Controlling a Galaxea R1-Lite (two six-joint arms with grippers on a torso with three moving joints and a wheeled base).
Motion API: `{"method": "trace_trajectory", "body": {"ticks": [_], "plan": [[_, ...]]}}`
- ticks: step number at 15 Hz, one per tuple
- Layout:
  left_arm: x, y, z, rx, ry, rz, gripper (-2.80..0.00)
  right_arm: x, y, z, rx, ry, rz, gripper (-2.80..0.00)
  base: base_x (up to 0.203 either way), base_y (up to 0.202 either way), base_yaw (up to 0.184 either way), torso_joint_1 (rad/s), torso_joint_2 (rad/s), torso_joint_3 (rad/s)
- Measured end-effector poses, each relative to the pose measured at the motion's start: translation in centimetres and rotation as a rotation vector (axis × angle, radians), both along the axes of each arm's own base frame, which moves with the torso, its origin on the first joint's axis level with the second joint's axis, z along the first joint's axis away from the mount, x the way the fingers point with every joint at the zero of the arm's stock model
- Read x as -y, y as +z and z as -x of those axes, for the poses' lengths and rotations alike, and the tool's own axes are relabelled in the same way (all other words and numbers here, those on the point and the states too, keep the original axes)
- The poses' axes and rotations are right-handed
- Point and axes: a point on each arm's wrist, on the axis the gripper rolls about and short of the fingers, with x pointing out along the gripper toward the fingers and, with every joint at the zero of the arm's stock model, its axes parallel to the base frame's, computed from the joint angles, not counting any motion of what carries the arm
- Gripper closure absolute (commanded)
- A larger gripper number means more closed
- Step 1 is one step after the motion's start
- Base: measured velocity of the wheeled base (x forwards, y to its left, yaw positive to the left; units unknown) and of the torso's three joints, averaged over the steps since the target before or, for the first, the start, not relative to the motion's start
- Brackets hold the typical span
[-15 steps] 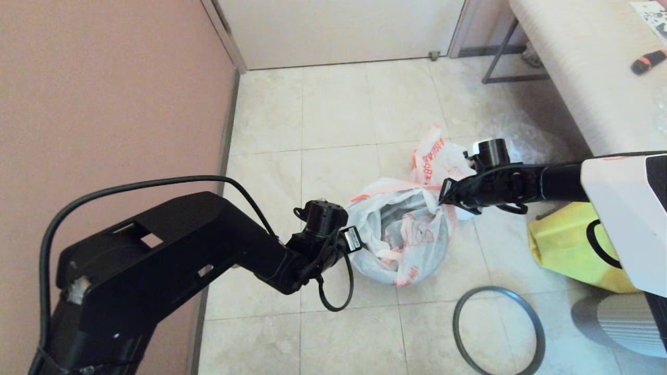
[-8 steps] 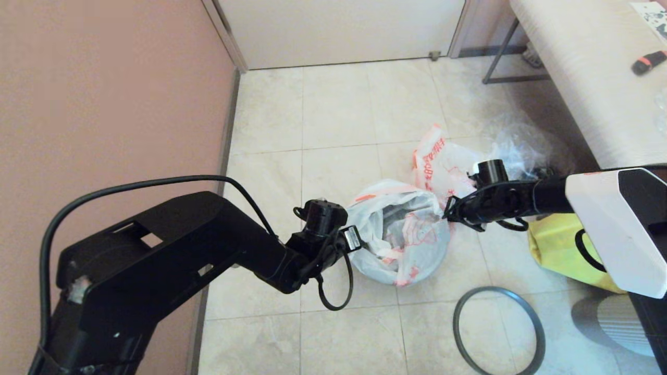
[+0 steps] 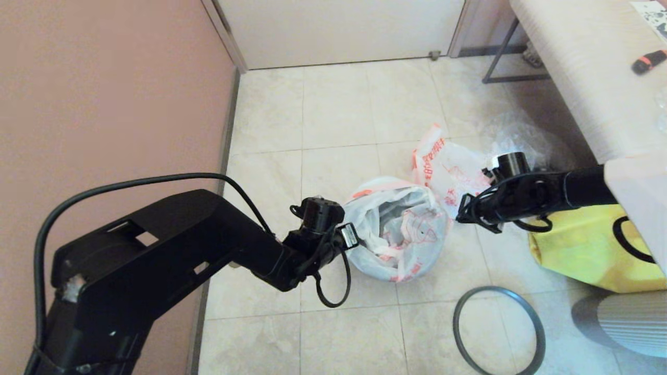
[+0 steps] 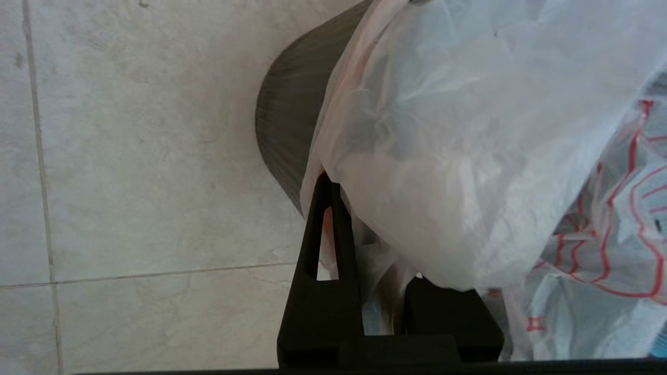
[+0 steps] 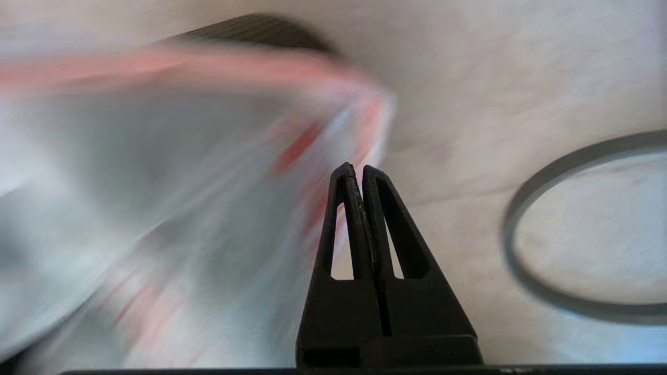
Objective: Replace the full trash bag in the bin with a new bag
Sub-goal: Put the new garbage bag on the trash can
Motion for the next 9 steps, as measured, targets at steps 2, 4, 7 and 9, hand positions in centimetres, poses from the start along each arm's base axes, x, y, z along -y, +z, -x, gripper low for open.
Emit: {"method": "trace_trajectory", "body": {"ticks": [2, 4, 7, 9], "plan": [[0.0, 0.1, 0.1, 0.002, -0.002, 0.000, 0.00, 0.0, 2.6, 2.4, 0.017, 0.054, -0.044, 0.00, 0.000, 0.000, 0.000, 0.000, 0.00, 0.000], [0.0, 0.1, 0.0, 0.005, 0.002, -0.001, 0.00, -0.4, 4.3, 4.5, 0.023, 0.091, -0.064, 0.00, 0.000, 0.000, 0.000, 0.000, 0.00, 0.000], [0.0, 0.7, 0.2, 0.015, -0.002, -0.006, 0.00, -1.1, 6.0, 6.9, 0.041, 0.118, -0.064, 0.00, 0.000, 0.000, 0.000, 0.000, 0.00, 0.000], [0.1, 0.8, 0.5, 0.010, -0.006, -0.015, 0.00, -1.9, 7.0, 8.2, 0.057, 0.119, -0.042, 0.00, 0.000, 0.000, 0.000, 0.000, 0.00, 0.000]]}}
